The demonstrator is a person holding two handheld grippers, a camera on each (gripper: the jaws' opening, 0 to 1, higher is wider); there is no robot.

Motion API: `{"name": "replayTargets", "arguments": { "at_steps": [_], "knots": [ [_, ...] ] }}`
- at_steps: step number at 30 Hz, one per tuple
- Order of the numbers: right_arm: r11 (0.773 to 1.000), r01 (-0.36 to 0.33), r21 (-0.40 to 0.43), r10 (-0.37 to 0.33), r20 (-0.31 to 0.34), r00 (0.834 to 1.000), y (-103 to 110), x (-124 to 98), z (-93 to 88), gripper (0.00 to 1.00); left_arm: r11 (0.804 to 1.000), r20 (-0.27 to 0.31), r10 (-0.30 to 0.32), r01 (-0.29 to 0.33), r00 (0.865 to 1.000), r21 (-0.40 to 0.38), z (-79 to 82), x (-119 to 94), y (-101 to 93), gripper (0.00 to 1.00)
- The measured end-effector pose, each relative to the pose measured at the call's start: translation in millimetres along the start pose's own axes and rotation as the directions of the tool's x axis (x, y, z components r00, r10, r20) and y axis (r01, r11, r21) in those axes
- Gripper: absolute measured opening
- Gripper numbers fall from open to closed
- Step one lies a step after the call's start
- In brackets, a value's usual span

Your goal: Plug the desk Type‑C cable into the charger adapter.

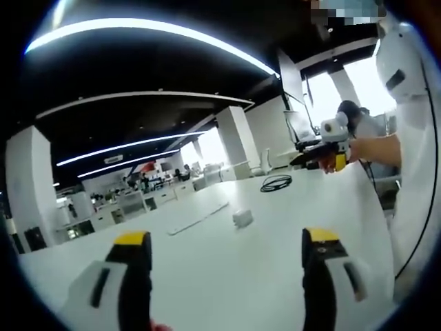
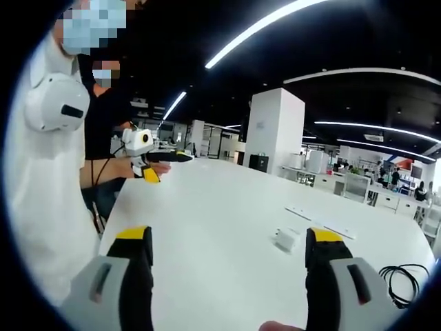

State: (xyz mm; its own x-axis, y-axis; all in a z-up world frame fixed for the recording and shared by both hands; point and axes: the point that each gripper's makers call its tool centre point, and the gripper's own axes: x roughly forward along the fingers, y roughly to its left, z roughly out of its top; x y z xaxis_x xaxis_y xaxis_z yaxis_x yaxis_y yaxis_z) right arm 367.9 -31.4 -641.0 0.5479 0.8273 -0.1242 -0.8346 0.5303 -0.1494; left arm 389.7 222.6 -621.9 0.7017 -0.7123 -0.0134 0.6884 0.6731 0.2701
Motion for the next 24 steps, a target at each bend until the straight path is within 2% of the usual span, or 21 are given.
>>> {"name": "replayTargets", "arguments": {
  "at_steps": [17,24],
  "knots": [
    [1.000,0.000,0.001,0.000,0.006,1.000,-7,-1,-0.1,0.92,0.999,-0.029,-0.039,0.040,0.999,0.031,4.3,15,2.2,0.90],
    [1.000,-0.004,0.004,0.004,0.005,1.000,-5,0,-0.9,0.92,0.998,-0.022,-0.041,0.042,0.999,0.041,6.9,16,2.9,0.90]
  ]
}}
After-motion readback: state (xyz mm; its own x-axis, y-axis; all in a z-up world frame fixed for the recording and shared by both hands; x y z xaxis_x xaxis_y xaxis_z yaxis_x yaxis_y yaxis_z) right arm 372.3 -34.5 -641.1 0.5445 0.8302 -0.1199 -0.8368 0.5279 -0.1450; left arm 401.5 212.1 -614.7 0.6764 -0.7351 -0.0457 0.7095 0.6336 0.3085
